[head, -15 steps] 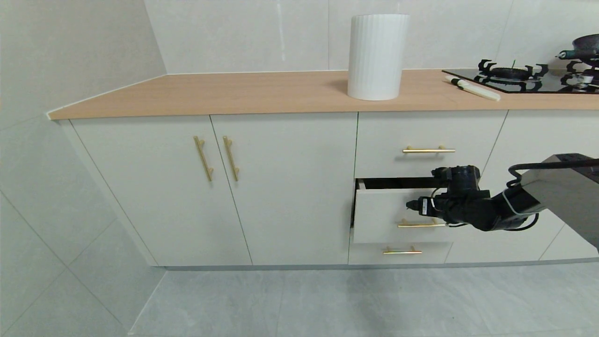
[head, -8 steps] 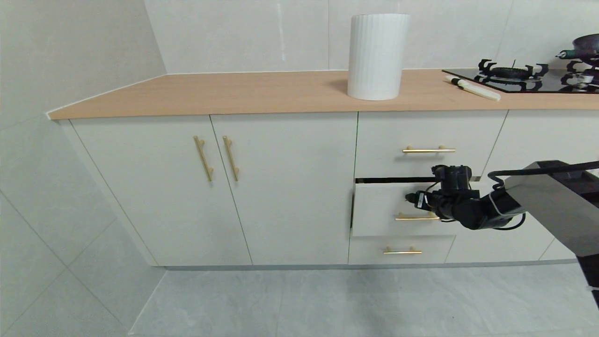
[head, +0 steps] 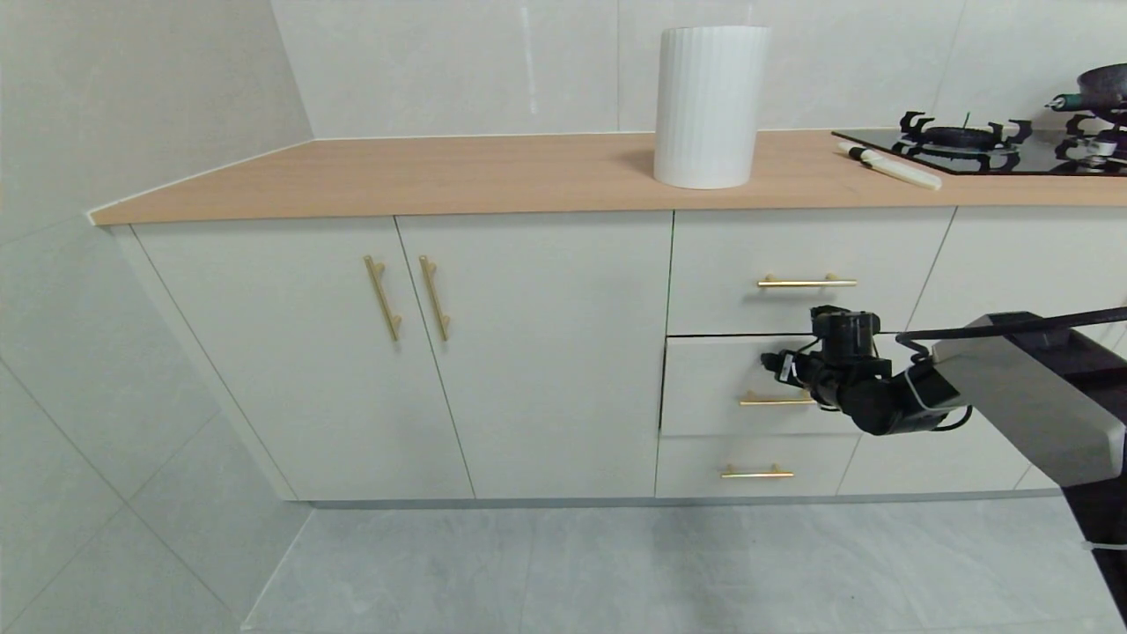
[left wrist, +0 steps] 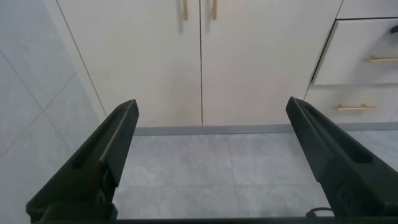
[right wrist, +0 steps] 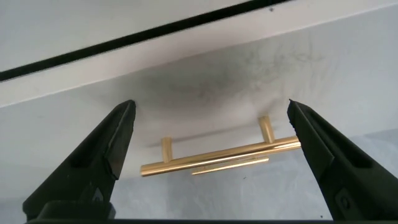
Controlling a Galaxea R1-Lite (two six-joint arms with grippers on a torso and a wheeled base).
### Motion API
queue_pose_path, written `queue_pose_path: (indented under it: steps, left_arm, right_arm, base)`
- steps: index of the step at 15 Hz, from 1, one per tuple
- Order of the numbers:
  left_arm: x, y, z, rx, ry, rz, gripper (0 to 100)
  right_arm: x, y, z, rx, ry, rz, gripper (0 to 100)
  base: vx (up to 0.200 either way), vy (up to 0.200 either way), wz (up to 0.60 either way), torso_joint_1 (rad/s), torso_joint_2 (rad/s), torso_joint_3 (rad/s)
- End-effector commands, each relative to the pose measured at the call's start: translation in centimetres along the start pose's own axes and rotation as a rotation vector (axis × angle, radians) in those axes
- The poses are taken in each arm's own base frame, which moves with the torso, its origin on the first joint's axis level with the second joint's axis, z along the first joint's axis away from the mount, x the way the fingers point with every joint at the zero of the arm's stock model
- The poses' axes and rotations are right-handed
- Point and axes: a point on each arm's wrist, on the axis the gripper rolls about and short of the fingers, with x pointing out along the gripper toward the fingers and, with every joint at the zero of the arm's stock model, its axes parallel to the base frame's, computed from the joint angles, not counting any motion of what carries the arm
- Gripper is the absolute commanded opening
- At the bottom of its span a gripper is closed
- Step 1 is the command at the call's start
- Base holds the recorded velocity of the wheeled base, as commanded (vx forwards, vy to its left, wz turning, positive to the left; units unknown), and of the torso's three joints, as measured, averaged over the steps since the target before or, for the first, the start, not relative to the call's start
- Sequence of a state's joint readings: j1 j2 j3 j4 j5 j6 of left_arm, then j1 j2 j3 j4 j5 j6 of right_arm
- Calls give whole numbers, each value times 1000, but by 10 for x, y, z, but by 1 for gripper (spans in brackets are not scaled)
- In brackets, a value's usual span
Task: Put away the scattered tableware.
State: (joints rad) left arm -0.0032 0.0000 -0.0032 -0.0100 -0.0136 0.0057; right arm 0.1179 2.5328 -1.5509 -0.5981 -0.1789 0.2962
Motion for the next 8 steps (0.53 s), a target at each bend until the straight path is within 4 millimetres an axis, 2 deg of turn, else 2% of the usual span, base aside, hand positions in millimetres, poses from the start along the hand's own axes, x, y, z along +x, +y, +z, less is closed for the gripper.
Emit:
queue_pose_path:
  steps: [1, 8]
  left_arm:
    - [0, 0, 0, 0, -1, 0, 100]
    - [0, 0, 0, 0, -1, 0, 100]
  right_arm:
    - [7, 0, -2, 3, -14, -19, 100]
    - [20, 2, 1, 44, -91, -57, 100]
  base:
    - [0, 0, 0, 0, 0, 0]
    - [0, 0, 0, 0, 0, 0]
